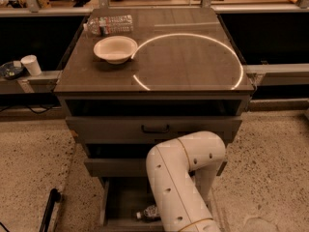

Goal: Pick blue plastic bottle from bottom drawer and place on counter

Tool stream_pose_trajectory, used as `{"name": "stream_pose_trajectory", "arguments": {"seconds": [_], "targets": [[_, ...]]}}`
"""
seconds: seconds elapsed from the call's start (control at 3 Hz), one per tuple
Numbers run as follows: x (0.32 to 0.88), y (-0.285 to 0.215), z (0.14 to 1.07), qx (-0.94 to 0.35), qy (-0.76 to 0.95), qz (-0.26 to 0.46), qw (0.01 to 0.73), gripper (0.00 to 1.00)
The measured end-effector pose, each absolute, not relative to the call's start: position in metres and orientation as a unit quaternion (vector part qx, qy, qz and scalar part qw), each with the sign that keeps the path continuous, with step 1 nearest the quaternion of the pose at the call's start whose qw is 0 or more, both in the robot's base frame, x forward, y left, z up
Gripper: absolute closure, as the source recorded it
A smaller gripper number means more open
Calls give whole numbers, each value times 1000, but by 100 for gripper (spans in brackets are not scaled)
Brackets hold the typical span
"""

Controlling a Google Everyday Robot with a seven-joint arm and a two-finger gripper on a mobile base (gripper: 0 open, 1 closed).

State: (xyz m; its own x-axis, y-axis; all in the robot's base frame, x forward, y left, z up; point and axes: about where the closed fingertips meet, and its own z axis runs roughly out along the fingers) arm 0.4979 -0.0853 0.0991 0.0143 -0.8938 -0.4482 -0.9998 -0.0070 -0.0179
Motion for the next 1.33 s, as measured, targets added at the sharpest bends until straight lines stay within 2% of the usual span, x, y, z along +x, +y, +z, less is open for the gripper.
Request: {"name": "stream_pose_trajectory", "arguments": {"seconds": [0.67, 1.0, 1.33], "targets": [[498, -88, 102, -689, 679, 168, 190, 73], [492, -81, 128, -688, 665, 178, 229, 96], [485, -66, 169, -706, 625, 178, 281, 100]]}}
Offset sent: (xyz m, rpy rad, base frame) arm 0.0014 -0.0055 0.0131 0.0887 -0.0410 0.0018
